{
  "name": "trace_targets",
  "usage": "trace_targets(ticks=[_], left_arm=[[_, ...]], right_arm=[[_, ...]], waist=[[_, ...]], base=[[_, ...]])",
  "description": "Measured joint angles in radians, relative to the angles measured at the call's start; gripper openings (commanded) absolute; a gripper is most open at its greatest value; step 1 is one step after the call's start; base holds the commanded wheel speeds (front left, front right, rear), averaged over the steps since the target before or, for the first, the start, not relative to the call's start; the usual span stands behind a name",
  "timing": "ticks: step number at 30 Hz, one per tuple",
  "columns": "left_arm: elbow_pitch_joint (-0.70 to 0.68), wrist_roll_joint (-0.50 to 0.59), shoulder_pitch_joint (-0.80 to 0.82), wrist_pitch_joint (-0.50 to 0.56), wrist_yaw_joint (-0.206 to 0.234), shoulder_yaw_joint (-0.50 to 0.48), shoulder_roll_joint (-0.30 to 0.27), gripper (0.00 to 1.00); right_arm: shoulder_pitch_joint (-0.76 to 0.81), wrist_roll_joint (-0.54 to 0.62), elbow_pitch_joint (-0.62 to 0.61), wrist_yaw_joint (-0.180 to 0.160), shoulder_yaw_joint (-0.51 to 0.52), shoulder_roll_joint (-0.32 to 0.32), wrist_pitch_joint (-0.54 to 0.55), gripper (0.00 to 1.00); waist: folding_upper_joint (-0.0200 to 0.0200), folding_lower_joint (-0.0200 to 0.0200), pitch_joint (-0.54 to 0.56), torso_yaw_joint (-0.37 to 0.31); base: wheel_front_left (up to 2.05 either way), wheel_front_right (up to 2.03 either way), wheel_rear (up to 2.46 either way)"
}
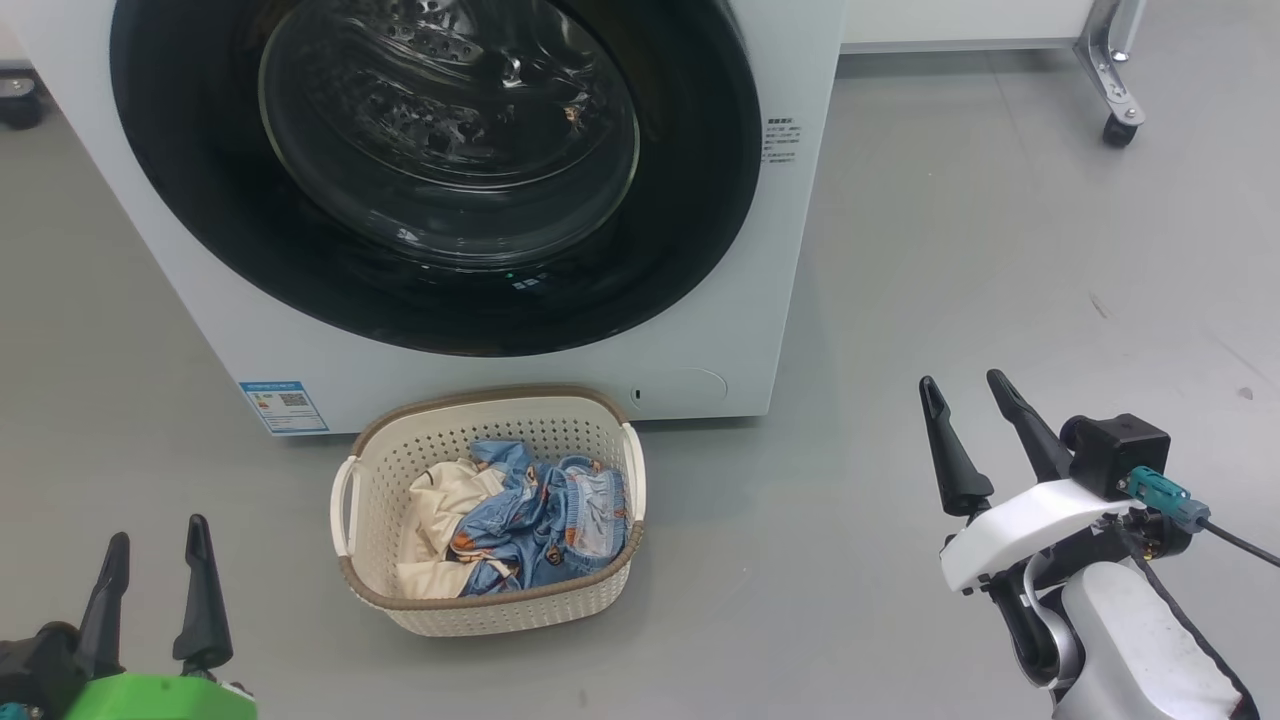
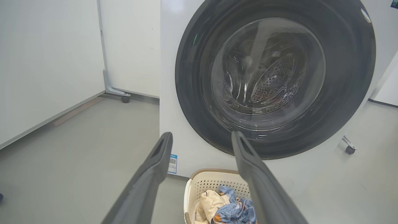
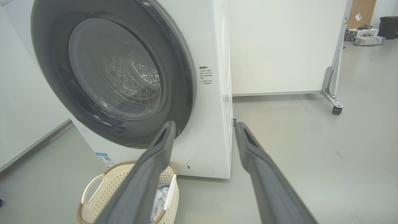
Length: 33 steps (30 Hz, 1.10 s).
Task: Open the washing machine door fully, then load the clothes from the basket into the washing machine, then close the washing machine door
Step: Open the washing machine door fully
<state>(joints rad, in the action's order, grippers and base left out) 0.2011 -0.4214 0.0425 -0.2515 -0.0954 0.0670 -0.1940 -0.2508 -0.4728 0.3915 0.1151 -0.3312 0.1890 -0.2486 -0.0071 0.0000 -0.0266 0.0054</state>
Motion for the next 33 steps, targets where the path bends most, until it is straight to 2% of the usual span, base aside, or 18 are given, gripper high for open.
trace_targets(ticks=[16, 33], left_arm=[[0.0, 0.003, 0.0, 0.0, -0.008, -0.002, 0.003, 1.0], [0.002, 0.017, 0.0, 0.0, -0.008, -0.012, 0.005, 1.0]], right_arm=[[0.0, 0.007, 0.007, 0.003, 0.001, -0.003, 0.0, 1.0], [0.0, 0.007, 0.009, 0.008, 0.008, -0.007, 0.0, 1.0]], waist=[[0.0, 0.0, 0.001, 0.004], [0.0, 0.0, -0.003, 0.005]], base=[[0.6, 0.6, -1.19], [0.21, 0.21, -0.42]])
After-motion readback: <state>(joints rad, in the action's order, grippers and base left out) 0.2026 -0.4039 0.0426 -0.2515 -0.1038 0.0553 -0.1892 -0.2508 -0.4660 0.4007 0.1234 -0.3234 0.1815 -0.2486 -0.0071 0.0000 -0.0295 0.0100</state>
